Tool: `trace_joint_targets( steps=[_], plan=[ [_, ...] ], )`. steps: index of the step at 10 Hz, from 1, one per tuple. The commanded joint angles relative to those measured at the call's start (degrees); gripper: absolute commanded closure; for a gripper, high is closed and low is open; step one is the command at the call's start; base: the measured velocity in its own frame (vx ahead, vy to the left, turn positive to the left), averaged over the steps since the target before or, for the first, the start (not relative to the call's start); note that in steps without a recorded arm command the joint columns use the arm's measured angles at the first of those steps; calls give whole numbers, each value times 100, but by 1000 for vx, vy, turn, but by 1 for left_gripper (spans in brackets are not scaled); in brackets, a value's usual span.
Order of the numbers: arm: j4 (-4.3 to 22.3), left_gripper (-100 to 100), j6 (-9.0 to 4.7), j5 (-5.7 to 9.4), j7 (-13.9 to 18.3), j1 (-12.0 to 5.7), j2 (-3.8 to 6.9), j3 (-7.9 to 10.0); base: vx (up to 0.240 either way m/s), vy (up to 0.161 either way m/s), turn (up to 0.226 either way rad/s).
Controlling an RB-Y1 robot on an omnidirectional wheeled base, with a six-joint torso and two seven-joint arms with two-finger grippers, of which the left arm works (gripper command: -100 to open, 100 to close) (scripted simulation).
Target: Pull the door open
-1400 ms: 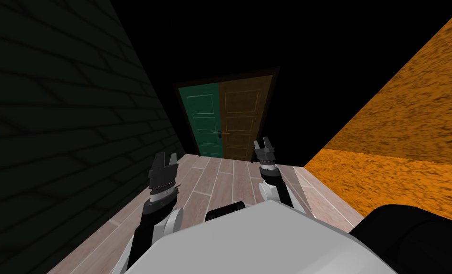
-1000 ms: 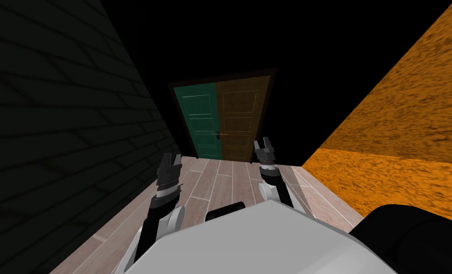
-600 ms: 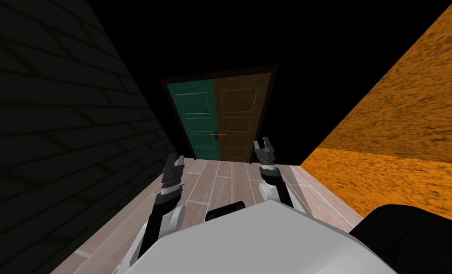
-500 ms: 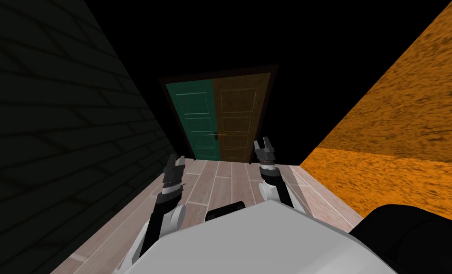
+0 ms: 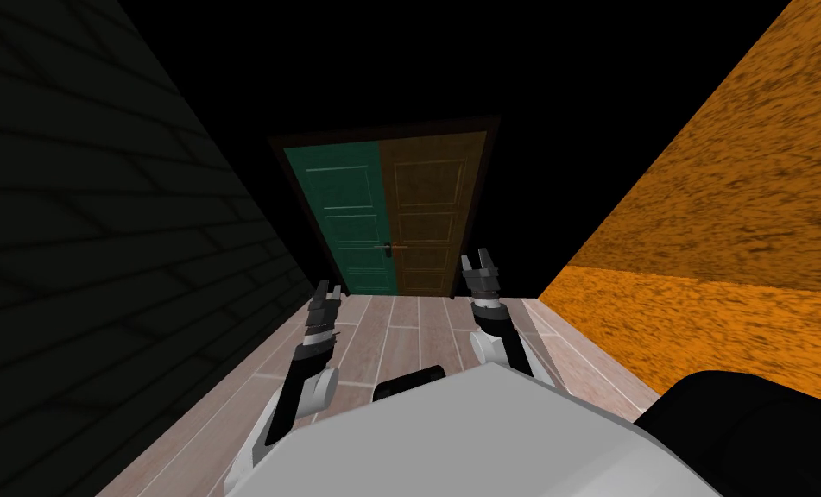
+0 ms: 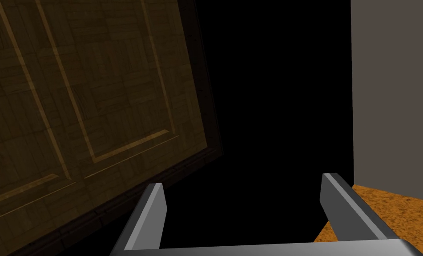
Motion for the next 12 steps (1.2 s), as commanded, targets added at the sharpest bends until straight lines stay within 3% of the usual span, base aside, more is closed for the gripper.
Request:
trace_joint_targets(
  steps=[1,12],
  plan=[
    [257,-100,46,43,95,-128,84,18,147,13,-92],
    [1655,-100,271,265,565,-808,533,83,101,-1,-80]
  ],
)
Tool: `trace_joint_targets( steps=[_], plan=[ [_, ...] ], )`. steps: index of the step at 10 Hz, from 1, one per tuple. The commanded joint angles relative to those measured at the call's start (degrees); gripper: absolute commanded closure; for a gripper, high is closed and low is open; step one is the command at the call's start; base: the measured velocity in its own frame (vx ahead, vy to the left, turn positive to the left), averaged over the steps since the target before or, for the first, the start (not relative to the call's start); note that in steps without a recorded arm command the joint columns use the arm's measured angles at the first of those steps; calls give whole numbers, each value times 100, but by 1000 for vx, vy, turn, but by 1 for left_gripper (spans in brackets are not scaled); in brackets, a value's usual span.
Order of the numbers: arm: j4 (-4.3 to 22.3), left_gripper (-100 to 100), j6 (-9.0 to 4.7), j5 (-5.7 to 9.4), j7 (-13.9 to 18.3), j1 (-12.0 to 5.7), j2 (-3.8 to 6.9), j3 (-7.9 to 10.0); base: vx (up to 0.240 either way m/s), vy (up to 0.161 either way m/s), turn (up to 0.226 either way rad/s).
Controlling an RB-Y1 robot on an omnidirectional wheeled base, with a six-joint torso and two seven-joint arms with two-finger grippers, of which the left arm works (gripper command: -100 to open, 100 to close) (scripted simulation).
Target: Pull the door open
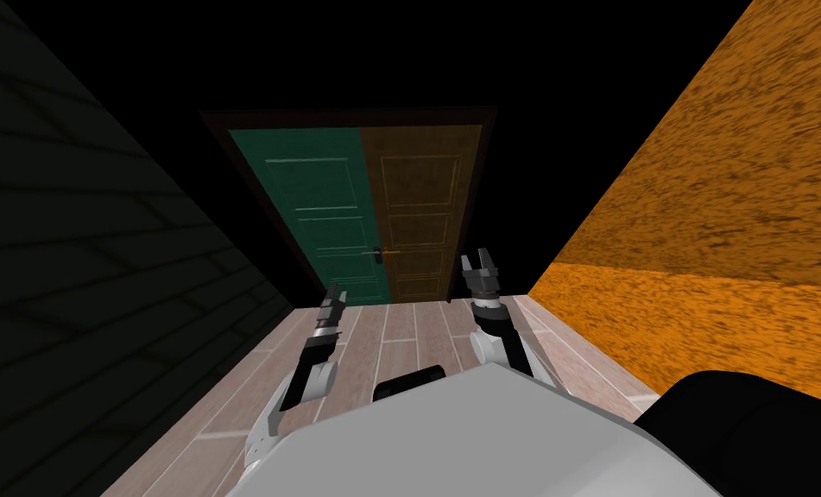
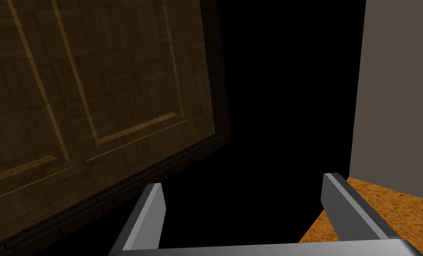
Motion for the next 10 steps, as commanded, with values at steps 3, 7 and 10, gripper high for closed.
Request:
trace_joint_targets(
  steps=[3,7,10],
  plan=[
    [458,-100,94,77,166,-222,153,22,97,3,-81],
    [987,-100,179,161,344,-479,321,47,105,1,-82],
    [1372,-100,241,222,473,-667,443,64,91,18,-82]
  ],
)
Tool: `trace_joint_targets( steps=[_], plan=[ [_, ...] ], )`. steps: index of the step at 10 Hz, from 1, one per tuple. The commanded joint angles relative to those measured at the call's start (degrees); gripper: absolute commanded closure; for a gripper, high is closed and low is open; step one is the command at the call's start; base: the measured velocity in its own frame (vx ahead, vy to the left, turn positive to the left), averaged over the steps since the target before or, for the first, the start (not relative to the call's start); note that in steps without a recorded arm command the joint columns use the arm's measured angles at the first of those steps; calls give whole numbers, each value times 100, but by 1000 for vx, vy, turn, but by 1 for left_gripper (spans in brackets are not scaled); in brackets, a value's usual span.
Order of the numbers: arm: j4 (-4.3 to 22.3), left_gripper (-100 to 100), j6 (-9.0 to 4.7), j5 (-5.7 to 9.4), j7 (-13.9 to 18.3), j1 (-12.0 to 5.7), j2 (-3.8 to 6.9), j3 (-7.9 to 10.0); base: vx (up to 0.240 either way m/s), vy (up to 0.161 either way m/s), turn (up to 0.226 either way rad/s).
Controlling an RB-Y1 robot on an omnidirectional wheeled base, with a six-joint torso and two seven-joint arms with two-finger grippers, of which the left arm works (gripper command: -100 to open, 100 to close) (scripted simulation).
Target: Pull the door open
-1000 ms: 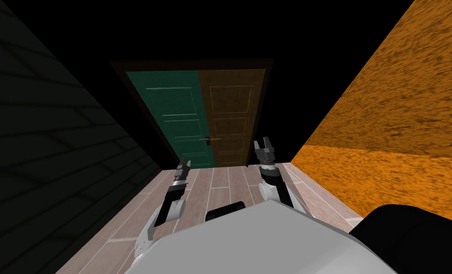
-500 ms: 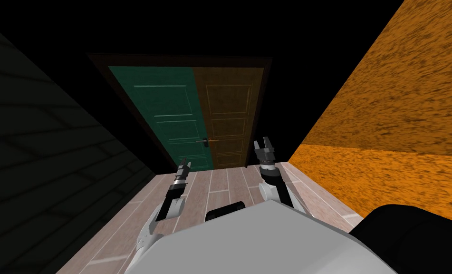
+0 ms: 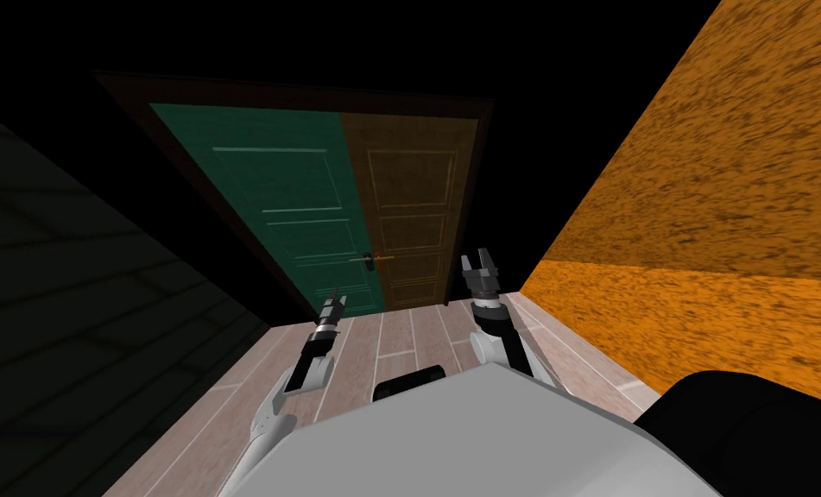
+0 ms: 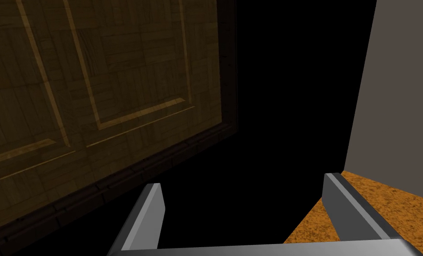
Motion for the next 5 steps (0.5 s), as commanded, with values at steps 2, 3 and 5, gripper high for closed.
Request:
trace_joint_targets(
  steps=[2,3,5],
  plan=[
    [321,-100,42,60,132,-136,131,19,104,4,-83],
    [442,-100,62,79,172,-195,169,25,99,19,-77],
    [684,-100,101,118,253,-312,245,36,102,19,-76]
  ],
)
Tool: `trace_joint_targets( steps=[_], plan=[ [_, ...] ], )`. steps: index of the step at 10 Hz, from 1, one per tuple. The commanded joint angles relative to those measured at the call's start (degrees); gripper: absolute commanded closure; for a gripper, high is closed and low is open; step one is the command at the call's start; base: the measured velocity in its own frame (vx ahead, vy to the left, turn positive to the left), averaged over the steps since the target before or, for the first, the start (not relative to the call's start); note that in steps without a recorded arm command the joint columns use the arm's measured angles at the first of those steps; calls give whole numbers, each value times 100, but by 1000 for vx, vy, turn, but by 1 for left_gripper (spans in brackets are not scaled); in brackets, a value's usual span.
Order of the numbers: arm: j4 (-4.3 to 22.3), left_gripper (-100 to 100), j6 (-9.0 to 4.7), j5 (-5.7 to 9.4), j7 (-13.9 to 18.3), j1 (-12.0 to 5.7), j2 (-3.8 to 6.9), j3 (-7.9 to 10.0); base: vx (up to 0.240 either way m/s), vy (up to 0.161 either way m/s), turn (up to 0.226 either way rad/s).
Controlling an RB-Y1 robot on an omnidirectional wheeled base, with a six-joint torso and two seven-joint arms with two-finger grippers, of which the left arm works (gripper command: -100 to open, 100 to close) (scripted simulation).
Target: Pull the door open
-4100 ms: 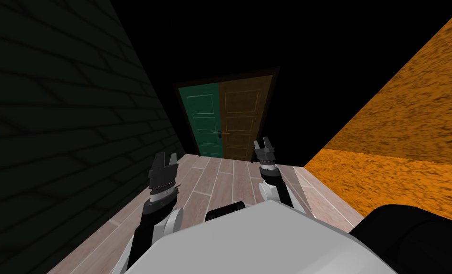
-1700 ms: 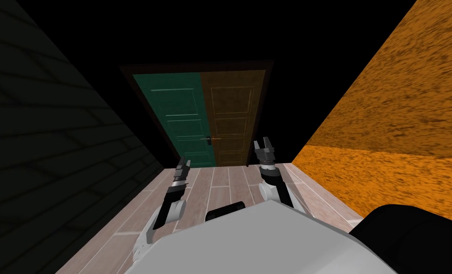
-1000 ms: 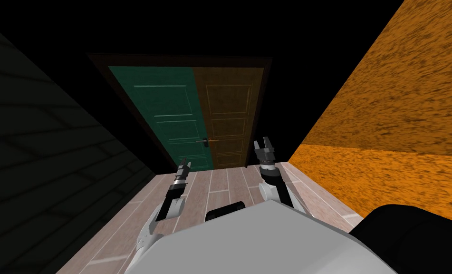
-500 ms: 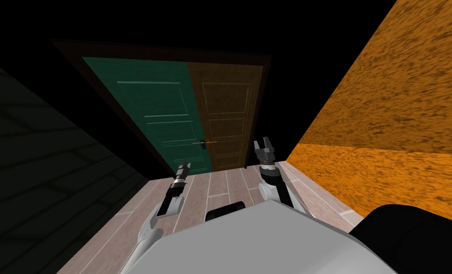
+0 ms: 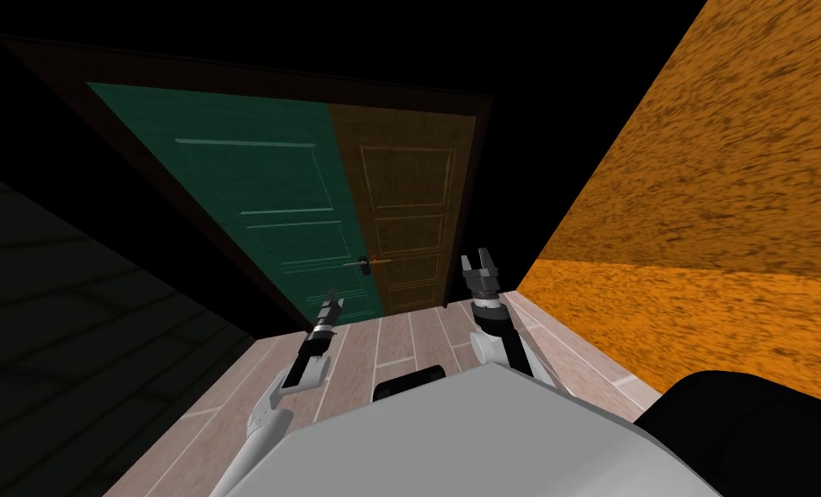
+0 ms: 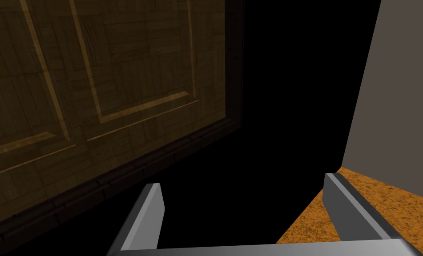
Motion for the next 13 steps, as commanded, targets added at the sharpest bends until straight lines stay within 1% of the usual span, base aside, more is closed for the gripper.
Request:
trace_joint_targets(
  steps=[1,6,8,9,10,11,13],
  plan=[
    [191,-100,51,28,58,-106,48,9,96,27,-75],
    [746,-100,141,117,244,-376,222,35,91,18,-70],
    [1131,-100,203,178,374,-564,344,53,123,25,-124],
    [1225,-100,218,193,405,-610,373,57,145,19,-80],
    [1385,-100,243,219,459,-688,423,65,152,40,-83],
    [1385,-100,243,219,459,-688,423,65,93,38,-29],
    [1672,-100,290,264,555,-827,513,78,85,25,-77]
  ],
)
